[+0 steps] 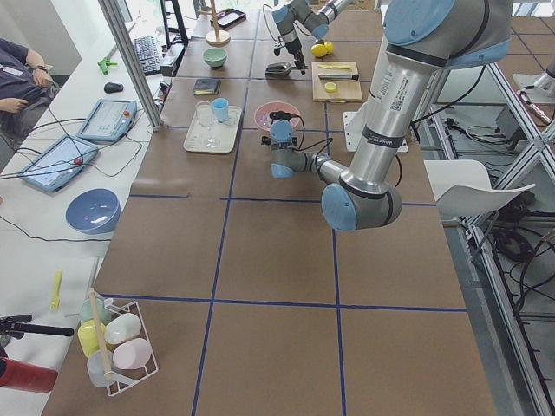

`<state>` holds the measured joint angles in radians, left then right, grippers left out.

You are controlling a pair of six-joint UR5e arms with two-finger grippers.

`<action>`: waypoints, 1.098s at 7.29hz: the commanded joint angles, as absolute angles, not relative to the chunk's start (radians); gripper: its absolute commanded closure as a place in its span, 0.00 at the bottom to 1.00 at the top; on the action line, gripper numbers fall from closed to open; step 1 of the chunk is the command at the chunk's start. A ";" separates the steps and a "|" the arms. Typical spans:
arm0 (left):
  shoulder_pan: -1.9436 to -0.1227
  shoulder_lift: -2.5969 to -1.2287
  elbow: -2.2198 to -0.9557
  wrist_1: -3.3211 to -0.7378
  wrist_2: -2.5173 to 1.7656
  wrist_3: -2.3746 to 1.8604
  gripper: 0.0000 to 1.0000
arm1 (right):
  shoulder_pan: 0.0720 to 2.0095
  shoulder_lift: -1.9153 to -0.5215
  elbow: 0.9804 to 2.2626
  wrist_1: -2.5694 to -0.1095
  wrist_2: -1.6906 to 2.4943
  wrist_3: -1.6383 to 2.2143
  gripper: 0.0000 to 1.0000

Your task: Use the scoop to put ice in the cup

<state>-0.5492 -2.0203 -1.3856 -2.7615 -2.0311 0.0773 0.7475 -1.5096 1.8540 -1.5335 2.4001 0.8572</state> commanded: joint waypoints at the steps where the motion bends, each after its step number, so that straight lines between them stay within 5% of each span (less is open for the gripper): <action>1: -0.551 -2.019 -1.384 -2.763 -2.028 0.077 0.01 | 0.805 -1.457 1.885 -1.529 2.219 0.857 0.00; 5: -0.624 -1.965 -1.391 -2.763 -2.042 0.081 0.00 | 1.123 -1.469 1.838 -1.555 2.171 0.460 0.00; 8: -0.752 -1.921 -1.393 -2.722 -2.101 0.077 0.00 | 1.358 -1.607 1.824 -1.568 2.239 0.125 0.00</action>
